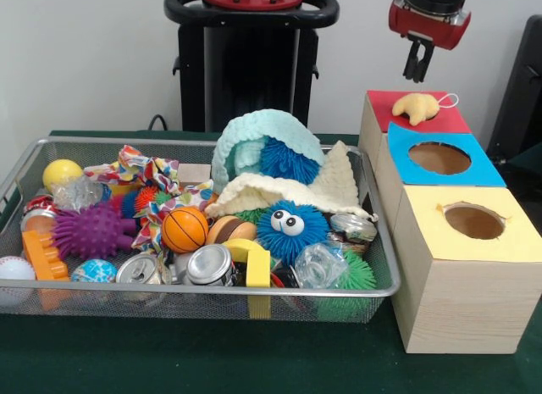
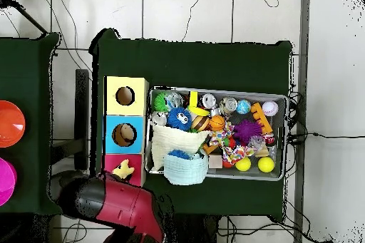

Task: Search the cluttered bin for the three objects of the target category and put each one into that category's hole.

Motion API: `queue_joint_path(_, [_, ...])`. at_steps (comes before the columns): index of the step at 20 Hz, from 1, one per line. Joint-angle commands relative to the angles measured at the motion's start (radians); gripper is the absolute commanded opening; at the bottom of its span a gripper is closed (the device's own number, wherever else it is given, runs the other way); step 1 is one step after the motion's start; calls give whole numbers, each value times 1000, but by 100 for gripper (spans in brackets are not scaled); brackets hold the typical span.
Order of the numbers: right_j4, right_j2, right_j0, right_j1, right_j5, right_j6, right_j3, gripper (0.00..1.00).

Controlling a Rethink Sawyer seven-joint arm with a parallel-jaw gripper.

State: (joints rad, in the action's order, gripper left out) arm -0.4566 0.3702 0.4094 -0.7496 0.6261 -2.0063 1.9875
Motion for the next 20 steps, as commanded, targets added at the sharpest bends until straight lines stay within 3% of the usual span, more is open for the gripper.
queue_joint_path(1, [5,-12,-11,6,106,-266,-98,0])
queue_joint_path(12, [-30,-45,-45,2,23,-226,-91,0])
queue_joint_path(20, [-30,-48,-60,7,22,-224,-115,0])
